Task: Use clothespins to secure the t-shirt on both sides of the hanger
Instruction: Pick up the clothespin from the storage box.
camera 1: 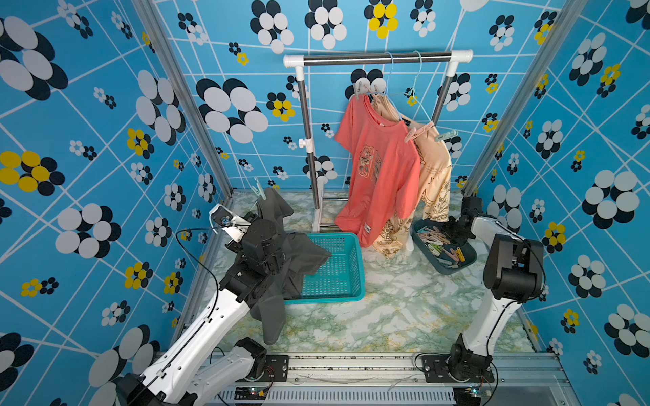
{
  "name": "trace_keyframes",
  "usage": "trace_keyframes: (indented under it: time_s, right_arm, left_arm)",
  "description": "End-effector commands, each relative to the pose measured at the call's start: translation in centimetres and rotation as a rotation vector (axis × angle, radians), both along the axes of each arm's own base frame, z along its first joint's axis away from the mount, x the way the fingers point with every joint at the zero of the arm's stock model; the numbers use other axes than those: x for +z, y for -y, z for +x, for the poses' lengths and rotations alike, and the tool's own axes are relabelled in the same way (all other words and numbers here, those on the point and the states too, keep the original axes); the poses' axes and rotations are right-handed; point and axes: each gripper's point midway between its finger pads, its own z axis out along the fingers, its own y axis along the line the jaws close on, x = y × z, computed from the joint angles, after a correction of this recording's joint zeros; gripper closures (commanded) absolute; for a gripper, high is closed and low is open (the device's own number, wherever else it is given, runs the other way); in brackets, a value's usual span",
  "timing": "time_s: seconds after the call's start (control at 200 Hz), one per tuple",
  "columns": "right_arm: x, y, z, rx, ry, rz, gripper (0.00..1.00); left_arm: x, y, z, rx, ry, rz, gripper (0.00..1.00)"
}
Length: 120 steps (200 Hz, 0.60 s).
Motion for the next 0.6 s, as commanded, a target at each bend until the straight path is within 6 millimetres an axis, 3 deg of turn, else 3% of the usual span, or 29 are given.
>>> trace_keyframes:
  time_s: [0.0,0.2,0.335,0.595]
  right_arm:
    - [-1.1,-1.2,1.1,-0.023,-0.016,0.049,0.66]
    - [-2.1,-2.2,2.1,-0.025,-0.025,0.067,0.67]
    - [-2.0,-2.5,2.2,-0.012,-0.028,0.057,0.77]
    - [-0.2,-2.7,1.4,0.051,-0.028,0.009,0.93]
  left_arm:
    - [0.2,-0.3,-0.1,0.012,0.025,-0.015,1.00]
    - [0.0,-0.3,-0.1,0.009,0.025,-0.017,1.00]
    - [-0.1,-0.3,0.0,0.002,0.032,-0.025,1.00]
    - [-0.2,-0.5,0.0,0.002,0.035,-0.028,1.00]
